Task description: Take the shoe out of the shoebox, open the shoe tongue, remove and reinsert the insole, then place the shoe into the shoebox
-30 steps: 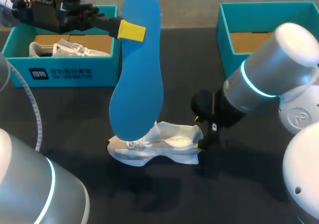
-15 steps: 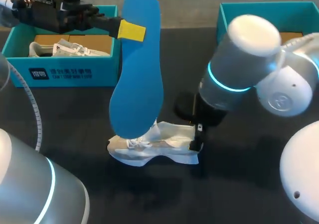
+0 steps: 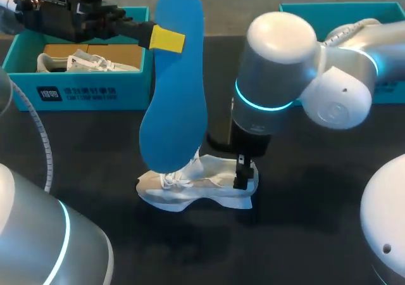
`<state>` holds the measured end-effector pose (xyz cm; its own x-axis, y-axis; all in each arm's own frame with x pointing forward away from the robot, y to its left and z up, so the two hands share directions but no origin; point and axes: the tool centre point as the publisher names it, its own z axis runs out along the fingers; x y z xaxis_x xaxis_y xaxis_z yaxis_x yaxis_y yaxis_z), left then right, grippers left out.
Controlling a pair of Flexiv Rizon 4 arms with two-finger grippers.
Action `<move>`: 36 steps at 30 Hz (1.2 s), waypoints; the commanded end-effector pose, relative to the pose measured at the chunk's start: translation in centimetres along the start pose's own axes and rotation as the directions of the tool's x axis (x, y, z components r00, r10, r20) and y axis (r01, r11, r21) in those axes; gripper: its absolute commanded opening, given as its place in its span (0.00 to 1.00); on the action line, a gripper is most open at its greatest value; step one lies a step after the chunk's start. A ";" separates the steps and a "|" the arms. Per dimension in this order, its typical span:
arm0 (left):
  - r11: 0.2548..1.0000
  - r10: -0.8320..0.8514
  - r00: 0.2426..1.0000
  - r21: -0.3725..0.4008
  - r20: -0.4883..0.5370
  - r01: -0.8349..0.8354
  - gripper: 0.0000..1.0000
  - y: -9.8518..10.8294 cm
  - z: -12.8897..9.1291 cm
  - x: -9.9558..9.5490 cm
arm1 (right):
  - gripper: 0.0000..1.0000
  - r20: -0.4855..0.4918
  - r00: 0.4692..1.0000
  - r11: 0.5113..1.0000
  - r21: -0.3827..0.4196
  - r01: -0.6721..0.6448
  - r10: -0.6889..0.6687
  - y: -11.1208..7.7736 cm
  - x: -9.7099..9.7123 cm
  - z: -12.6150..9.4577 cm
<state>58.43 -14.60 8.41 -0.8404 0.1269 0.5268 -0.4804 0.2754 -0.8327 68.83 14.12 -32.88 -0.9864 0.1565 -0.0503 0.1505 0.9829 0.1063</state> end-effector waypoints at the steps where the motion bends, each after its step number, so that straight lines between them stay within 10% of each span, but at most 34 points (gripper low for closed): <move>1: 1.000 0.000 1.000 -0.003 -0.001 0.000 0.00 -0.1 0.1 -0.1 | 1.00 0.015 1.000 1.000 0.004 0.009 -0.009 0.7 -0.3 -0.8; 36: 1.000 0.000 1.000 -0.003 -0.001 0.000 0.00 -0.1 0.1 -0.1 | 0.97 -0.038 0.999 1.000 -0.003 0.011 -0.011 4.2 -4.2 6.7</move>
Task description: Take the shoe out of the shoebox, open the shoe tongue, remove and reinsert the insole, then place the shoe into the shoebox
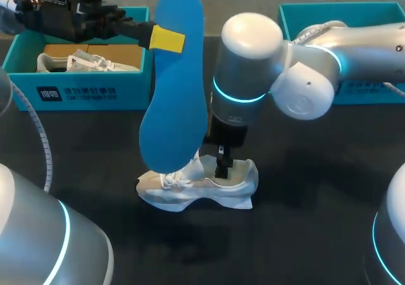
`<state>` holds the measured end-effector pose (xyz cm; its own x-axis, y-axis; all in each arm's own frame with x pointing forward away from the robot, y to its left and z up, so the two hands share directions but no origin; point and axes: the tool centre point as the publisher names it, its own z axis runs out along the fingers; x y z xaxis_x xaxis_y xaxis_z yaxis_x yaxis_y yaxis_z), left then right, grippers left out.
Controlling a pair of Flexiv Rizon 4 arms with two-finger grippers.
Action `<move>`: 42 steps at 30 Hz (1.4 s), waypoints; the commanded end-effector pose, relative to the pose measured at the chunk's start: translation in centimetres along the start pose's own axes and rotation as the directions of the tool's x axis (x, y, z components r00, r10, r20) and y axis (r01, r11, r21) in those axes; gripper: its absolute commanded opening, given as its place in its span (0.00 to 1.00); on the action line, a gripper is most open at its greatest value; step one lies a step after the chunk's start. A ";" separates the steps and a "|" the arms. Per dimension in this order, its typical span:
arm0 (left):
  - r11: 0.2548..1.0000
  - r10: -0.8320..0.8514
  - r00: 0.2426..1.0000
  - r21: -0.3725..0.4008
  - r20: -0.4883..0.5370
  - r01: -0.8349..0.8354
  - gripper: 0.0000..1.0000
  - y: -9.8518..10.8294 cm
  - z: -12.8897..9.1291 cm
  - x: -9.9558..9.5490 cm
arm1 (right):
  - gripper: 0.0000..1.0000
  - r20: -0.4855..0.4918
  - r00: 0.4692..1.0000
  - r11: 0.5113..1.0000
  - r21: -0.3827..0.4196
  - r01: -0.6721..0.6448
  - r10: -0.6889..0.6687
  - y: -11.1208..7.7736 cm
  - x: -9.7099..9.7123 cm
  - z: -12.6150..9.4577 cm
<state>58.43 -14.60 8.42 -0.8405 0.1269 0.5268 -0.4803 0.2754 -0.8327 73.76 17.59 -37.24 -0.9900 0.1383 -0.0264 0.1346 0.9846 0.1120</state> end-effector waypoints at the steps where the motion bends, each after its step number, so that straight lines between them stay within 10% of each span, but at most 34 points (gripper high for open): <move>1: 1.000 0.000 1.000 -0.003 -0.001 0.000 0.00 -0.1 0.1 -0.1 | 0.93 -0.017 1.000 1.000 0.004 -0.007 0.007 0.4 -0.1 2.0; 3: 1.000 0.000 1.000 -0.003 -0.001 0.000 0.00 -0.1 0.1 -0.1 | 0.67 -0.022 1.000 1.000 0.008 -0.011 0.011 0.3 0.0 2.3; 5: 1.000 0.000 1.000 -0.003 -0.001 0.000 0.00 -0.1 0.1 -0.1 | 0.12 -0.024 1.000 1.000 0.009 -0.013 0.013 0.2 0.2 2.5; 6: 1.000 0.000 1.000 -0.003 -0.001 0.000 0.00 -0.1 0.1 -0.1 | 0.00 -0.025 1.000 1.000 0.010 -0.013 0.014 0.2 0.3 2.6; 28: 1.000 0.000 1.000 -0.003 -0.001 0.000 0.00 -0.1 0.1 -0.1 | 0.00 -0.002 0.995 0.995 0.018 -0.102 0.102 -1.0 1.5 0.0; 42: 1.000 0.000 1.000 -0.003 -0.001 0.000 0.00 -0.1 0.1 -0.1 | 0.00 0.024 0.883 0.882 0.027 -0.470 0.469 -3.1 2.1 -4.0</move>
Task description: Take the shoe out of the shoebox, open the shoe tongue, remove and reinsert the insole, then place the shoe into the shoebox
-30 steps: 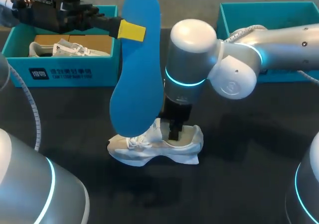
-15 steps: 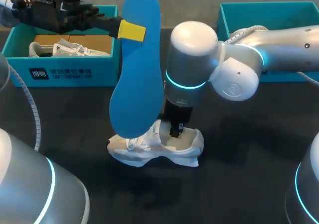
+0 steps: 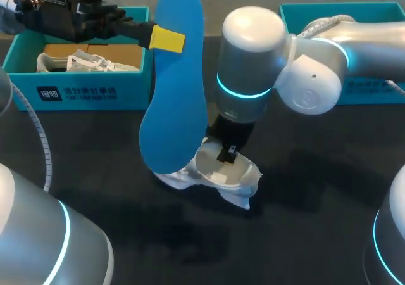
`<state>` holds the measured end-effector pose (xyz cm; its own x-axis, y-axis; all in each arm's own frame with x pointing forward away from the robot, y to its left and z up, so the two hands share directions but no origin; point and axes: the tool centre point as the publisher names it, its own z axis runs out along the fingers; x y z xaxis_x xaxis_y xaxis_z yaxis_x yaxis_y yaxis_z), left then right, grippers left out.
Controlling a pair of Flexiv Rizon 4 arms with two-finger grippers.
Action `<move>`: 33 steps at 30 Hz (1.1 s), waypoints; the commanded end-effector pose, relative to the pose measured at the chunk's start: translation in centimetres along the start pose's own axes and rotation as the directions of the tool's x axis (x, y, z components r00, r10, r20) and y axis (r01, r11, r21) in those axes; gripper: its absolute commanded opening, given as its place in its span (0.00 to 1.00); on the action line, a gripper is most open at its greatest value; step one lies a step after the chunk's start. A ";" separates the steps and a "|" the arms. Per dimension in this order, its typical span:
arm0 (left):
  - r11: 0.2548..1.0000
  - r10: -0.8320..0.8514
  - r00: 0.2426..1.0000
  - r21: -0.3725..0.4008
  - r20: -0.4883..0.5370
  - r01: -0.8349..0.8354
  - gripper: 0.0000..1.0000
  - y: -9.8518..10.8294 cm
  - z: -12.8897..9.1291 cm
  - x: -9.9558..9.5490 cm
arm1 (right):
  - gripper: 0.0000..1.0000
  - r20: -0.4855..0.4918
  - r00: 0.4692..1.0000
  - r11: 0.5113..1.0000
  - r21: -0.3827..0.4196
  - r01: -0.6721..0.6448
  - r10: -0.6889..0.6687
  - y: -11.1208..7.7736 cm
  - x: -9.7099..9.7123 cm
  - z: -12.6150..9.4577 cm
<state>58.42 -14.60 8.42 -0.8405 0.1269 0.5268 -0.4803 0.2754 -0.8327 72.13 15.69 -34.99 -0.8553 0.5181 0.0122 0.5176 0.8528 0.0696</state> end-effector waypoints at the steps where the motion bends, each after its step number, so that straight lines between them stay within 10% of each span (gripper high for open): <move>1: 1.000 0.000 1.000 -0.003 -0.001 0.000 0.00 -0.1 0.1 -0.1 | 0.00 0.010 0.994 0.993 -0.023 -0.112 0.112 -1.8 0.4 -1.6; 25: 1.000 0.000 1.000 -0.003 -0.001 0.000 0.00 -0.1 0.1 -0.1 | 0.00 -0.006 0.739 0.729 -0.154 -0.667 0.674 -4.1 5.7 -3.3; 33: 1.000 0.000 1.000 -0.003 -0.001 0.000 0.00 -0.1 0.1 -0.1 | 0.00 -0.053 0.735 0.721 -0.160 -0.674 0.676 -3.5 5.4 -1.2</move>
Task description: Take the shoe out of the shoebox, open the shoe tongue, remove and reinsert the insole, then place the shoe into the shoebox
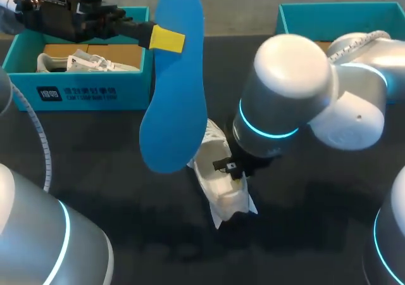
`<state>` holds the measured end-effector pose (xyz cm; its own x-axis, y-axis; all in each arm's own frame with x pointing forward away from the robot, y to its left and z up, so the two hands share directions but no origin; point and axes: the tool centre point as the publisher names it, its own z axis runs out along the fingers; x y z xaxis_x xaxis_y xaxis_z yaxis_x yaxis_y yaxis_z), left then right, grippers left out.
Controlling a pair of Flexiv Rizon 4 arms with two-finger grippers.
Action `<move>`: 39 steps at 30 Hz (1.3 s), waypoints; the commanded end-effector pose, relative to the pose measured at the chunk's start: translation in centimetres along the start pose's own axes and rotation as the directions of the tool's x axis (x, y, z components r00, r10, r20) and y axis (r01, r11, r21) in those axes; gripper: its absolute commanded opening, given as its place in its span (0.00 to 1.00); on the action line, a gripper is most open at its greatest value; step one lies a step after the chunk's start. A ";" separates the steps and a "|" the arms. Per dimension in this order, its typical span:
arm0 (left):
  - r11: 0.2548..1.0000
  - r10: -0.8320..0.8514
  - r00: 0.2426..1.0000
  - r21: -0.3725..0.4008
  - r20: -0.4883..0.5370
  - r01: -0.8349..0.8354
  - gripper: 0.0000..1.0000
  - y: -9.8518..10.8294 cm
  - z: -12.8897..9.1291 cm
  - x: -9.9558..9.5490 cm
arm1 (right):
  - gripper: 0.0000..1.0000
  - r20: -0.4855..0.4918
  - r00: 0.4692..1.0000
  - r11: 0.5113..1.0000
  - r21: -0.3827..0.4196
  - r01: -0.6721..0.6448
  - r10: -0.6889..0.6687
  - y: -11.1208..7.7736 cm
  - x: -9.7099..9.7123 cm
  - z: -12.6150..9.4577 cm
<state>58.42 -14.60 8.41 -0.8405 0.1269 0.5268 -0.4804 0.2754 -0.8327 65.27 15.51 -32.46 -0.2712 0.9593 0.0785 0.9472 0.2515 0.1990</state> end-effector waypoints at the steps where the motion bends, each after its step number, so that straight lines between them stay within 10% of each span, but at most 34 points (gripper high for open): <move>1: 1.000 0.000 1.000 -0.003 -0.001 0.000 0.00 -0.1 0.1 -0.1 | 0.00 -0.035 0.999 1.000 0.000 0.005 -0.005 0.1 -0.4 1.8; 39: 1.000 0.000 1.000 -0.003 -0.001 0.000 0.00 -0.1 0.1 -0.1 | 0.00 -0.094 0.976 0.980 0.046 -0.192 0.195 -0.7 -1.5 7.9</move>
<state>58.42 -14.60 8.41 -0.8405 0.1269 0.5268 -0.4804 0.2754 -0.8327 66.33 14.67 -39.57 -0.0976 0.9756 0.1969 0.9883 0.0717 0.1343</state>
